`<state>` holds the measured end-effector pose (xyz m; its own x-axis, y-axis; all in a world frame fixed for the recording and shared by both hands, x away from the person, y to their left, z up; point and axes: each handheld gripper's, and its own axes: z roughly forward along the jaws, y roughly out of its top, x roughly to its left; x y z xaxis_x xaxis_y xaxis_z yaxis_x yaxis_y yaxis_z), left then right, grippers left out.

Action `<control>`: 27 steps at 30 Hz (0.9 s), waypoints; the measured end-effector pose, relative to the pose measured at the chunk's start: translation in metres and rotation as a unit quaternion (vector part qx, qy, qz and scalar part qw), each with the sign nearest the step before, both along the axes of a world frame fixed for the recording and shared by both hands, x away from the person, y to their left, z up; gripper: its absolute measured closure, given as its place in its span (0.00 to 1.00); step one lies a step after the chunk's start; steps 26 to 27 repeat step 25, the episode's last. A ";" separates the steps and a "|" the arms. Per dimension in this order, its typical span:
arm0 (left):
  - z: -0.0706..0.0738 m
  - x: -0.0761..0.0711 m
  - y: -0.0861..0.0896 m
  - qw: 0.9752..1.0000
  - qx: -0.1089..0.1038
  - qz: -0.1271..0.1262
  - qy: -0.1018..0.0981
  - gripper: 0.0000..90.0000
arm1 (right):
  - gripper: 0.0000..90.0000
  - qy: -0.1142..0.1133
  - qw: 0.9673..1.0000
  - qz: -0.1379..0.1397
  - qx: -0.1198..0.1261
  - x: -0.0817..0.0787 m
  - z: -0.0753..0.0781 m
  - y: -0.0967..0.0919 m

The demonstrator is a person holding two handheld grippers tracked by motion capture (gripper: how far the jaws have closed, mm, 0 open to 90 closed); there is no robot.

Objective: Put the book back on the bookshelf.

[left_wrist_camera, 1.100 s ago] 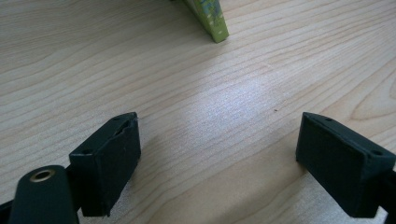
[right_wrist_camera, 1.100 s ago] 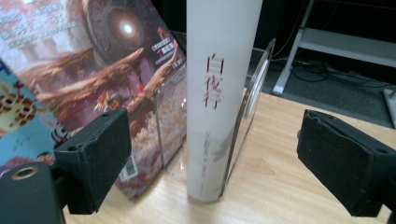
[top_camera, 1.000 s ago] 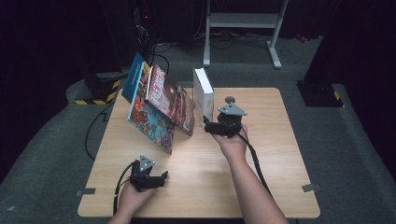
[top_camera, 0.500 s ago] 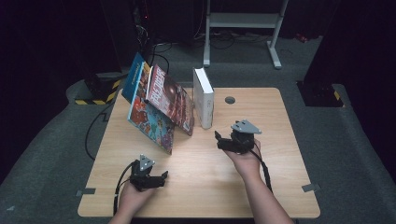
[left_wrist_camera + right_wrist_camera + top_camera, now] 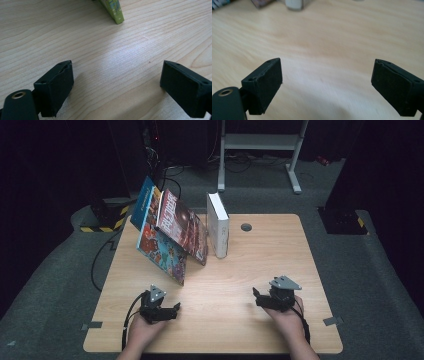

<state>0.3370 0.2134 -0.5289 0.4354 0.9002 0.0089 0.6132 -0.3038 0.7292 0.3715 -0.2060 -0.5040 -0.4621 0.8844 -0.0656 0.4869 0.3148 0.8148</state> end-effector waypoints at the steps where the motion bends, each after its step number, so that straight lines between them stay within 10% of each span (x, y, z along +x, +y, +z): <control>1: 0.000 0.000 0.000 1.000 0.000 0.000 0.000 0.13 | 0.11 0.007 1.000 -0.004 -0.002 -0.004 -0.005 -0.006; 6: 0.000 0.001 0.000 1.000 0.000 0.001 0.000 0.13 | 0.12 0.061 0.997 -0.030 -0.038 -0.020 -0.019 -0.032; 10: 0.000 0.001 0.000 1.000 0.000 0.001 0.000 0.14 | 0.15 0.089 0.995 -0.041 -0.014 -0.027 -0.020 -0.045; 27: 0.000 0.002 0.000 1.000 -0.003 0.002 -0.003 0.15 | 0.16 0.088 0.994 -0.059 -0.010 -0.025 -0.020 -0.044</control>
